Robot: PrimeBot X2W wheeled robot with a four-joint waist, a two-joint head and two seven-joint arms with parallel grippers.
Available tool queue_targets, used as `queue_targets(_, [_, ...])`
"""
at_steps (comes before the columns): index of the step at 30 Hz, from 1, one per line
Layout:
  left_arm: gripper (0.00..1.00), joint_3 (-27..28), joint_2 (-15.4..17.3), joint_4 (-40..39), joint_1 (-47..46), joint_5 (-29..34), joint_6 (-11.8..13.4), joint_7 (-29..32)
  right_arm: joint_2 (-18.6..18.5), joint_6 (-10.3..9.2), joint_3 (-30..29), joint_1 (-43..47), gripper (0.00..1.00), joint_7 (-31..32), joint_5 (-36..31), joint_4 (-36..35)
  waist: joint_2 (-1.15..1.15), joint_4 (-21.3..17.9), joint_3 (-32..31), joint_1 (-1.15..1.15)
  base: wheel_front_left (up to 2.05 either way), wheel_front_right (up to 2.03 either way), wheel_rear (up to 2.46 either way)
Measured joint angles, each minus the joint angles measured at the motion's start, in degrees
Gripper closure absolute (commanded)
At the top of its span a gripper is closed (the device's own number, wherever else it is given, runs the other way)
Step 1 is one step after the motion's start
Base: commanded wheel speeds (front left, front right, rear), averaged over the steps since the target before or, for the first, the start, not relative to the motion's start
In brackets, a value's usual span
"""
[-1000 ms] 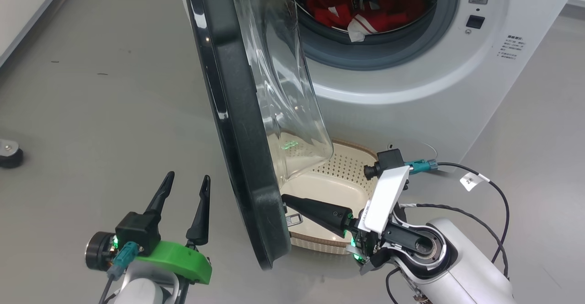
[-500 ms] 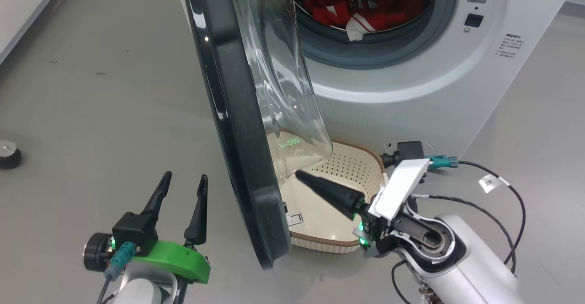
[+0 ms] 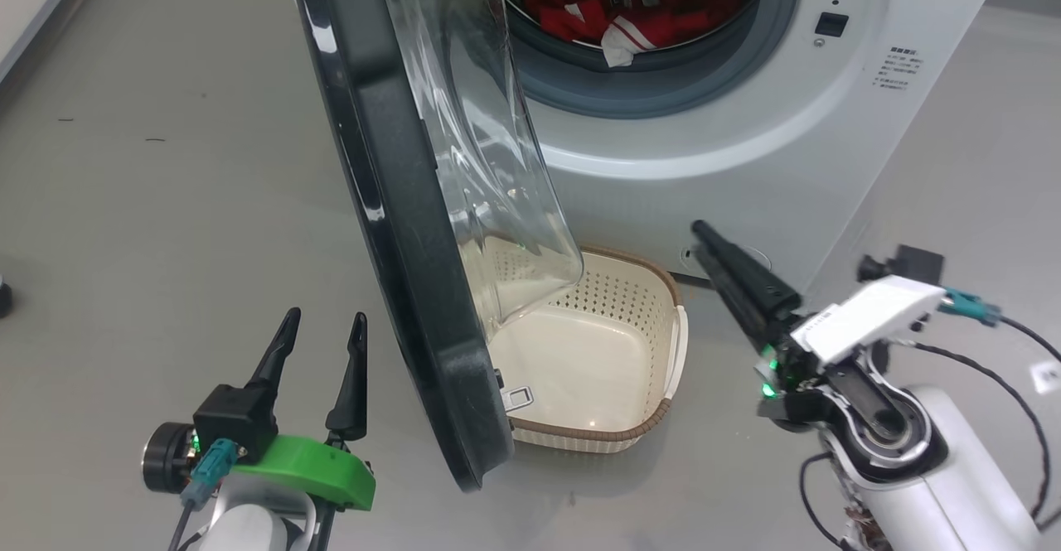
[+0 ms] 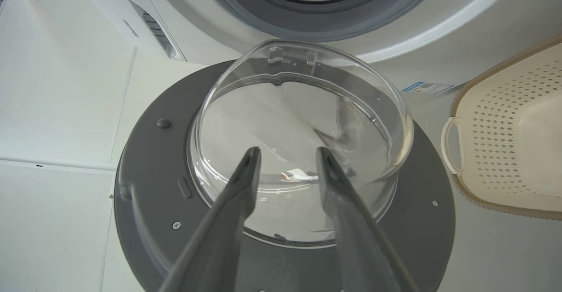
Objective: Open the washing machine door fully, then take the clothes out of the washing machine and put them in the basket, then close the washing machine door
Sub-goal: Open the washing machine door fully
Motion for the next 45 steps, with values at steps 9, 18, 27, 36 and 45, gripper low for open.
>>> queue_targets(9, [0.0, 0.9, 0.0, 0.0, 0.1, 0.0, 0.0, 0.0, -2.4, 0.01, -4.5, 4.0, 0.0, -8.5, -6.7, 0.2, 0.0, -1.1, 0.2, 0.0, 0.0, 0.0, 0.0])
queue_targets(18, [0.0, 0.3, 0.0, 0.3, 0.2, 0.0, 0.1, 0.0, -8.6, 0.01, -4.9, 6.5, 0.0, -21.0, -26.4, 3.9, 0.0, -1.9, 0.1, 0.0, 0.0, 0.0, 0.0])
queue_targets(27, [0.0, 0.1, 0.0, 0.7, 0.3, 0.0, 0.1, 0.0, -15.2, -4.66, -4.2, 6.8, 0.0, -34.3, -51.1, 7.1, 0.0, -1.8, -0.3, 0.0, 0.0, 0.0, 0.0])
queue_targets(36, [0.0, 0.0, 0.0, 0.9, 0.4, 0.0, 0.4, 0.0, -14.7, -11.74, -6.1, 6.7, 0.0, -32.1, -67.1, 3.7, 0.0, -1.5, -0.9, 0.0, 0.0, 0.0, 0.0])
queue_targets(45, [0.0, 0.0, 0.0, 1.1, 0.8, 0.0, 0.6, 0.0, -8.6, -12.17, -6.7, 10.2, 0.0, -32.1, -72.4, 0.9, 0.0, -1.3, -1.3, 0.0, 0.0, 0.0, 0.0])
